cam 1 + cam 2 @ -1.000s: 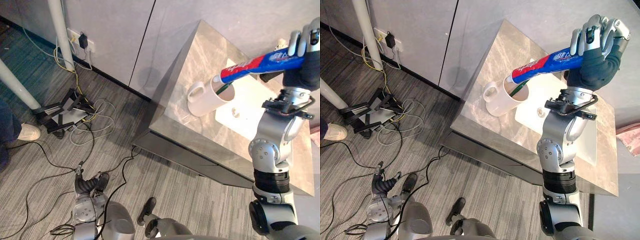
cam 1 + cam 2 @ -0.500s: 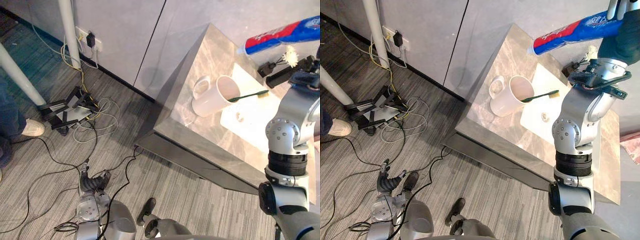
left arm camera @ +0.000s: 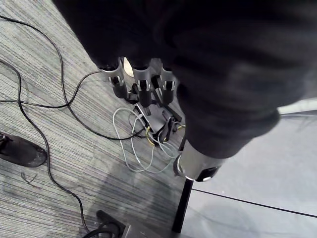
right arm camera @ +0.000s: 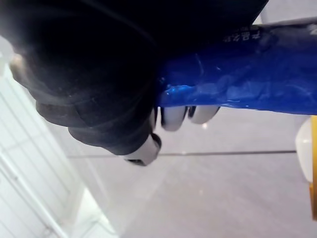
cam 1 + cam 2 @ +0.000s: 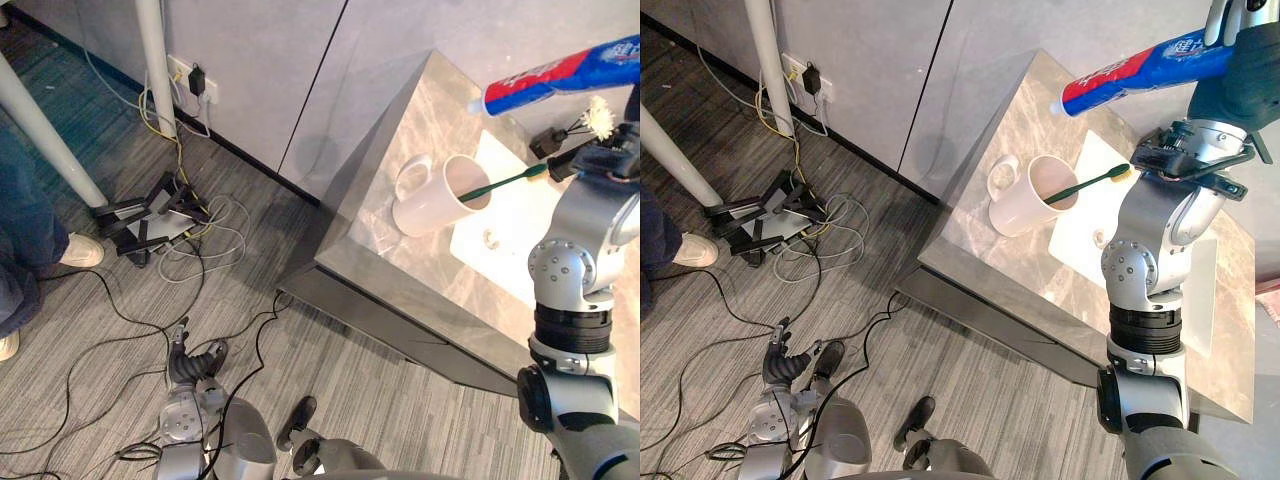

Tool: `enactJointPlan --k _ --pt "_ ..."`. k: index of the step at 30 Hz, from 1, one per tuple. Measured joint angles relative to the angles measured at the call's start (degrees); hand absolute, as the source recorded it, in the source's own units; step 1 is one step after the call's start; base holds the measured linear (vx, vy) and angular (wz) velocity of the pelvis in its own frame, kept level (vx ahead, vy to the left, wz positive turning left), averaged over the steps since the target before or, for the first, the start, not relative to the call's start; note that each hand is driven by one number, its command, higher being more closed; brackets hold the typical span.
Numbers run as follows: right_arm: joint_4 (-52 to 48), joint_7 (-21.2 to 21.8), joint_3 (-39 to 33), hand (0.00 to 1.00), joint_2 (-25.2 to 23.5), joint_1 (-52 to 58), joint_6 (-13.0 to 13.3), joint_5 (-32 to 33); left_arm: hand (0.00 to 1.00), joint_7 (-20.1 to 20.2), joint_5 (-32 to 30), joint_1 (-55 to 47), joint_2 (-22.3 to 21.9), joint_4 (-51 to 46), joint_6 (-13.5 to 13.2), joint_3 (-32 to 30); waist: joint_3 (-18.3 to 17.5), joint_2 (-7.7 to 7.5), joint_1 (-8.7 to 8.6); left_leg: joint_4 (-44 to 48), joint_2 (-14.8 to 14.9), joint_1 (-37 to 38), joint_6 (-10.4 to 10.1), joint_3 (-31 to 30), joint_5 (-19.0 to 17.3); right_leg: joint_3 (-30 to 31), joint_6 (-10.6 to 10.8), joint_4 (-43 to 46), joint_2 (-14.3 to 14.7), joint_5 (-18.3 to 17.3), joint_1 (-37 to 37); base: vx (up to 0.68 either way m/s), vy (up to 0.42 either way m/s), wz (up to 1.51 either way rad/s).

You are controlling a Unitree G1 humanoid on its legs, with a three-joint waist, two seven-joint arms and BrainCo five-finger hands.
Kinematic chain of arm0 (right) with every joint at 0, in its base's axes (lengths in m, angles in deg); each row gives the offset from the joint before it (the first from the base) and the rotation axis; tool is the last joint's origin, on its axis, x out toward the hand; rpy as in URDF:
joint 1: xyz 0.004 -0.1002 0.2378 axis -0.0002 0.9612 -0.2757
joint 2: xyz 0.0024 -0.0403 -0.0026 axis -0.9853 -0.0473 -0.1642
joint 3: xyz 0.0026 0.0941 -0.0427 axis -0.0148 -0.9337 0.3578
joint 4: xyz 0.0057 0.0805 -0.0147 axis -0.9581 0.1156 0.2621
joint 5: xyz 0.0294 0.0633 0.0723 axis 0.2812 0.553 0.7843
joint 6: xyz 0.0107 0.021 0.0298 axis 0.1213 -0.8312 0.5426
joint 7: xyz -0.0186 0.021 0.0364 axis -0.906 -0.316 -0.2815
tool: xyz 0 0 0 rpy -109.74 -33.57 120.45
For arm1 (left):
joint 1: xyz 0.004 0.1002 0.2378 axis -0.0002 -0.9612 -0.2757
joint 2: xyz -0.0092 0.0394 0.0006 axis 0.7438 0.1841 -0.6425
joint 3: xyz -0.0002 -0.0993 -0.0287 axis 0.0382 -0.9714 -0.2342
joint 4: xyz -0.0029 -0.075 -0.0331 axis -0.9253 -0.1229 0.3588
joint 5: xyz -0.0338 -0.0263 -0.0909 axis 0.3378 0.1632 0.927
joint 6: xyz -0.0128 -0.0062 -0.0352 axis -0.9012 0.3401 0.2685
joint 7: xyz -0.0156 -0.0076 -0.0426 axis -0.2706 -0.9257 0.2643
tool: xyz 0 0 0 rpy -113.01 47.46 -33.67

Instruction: Organize washtable

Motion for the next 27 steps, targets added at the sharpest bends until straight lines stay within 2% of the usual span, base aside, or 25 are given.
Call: enactJointPlan --k 5,10,13,20,23,27 --pt "-0.14 -0.02 -0.03 1.00 0.02 1.99 -0.03 -0.15 0.00 0.13 0.07 -0.02 -0.02 0.10 -0.02 1.55 -0.28 1.45 0.31 0.25 0.54 -0.37 -0.27 -0.03 -0.43 -0.09 -0.22 0.00 0.22 0.40 -0.14 0.00 0.001 0.00" --pt "-0.79 -0.48 -0.05 1.00 0.01 4.37 -0.12 -0.21 0.00 0.62 1.30 0.13 -0.06 0.10 -0.02 2.02 -0.24 1.74 0.89 0.93 0.79 -1.39 -0.34 0.22 -0.52 -0.10 -0.21 -0.04 0.38 0.43 -1.19 0.02 -0.007 -0.07" --pt "-1.10 -0.66 -0.05 1.00 -0.05 5.16 -1.30 -2.12 0.00 1.24 2.25 0.21 -0.04 0.10 -0.02 3.08 -0.23 2.23 1.36 1.15 1.80 -1.82 -0.61 0.06 -0.73 -1.27 0.44 -0.06 1.23 1.53 -1.41 0.03 -0.007 0.00" --pt "-4.94 -0.69 -0.02 1.00 -0.07 5.81 -1.35 -3.89 0.00 1.27 2.47 0.48 -0.09 0.01 -0.05 4.04 -0.17 2.70 1.76 2.75 2.11 -3.19 -0.84 0.03 -1.32 -1.67 -0.14 -0.08 1.53 2.23 -2.02 0.00 0.000 0.00" --pt "-5.46 -0.68 0.02 1.00 -0.07 5.88 -1.35 -4.27 0.00 1.28 2.48 0.68 -0.13 -0.18 -0.08 5.97 -0.27 3.55 2.67 4.08 2.15 -3.81 -0.94 0.00 -2.15 -1.94 -0.13 -0.08 1.59 2.23 -2.05 0.01 0.003 -0.01" --pt "-5.48 -0.67 1.02 1.00 -0.07 5.90 -1.35 -4.41 0.00 1.27 2.48 0.67 -0.12 -1.53 -0.45 6.33 -0.30 4.00 2.78 4.41 2.64 -4.08 -1.21 -0.06 -2.55 -3.12 -0.19 -0.07 2.03 2.28 -2.06 0.00 0.000 0.00"
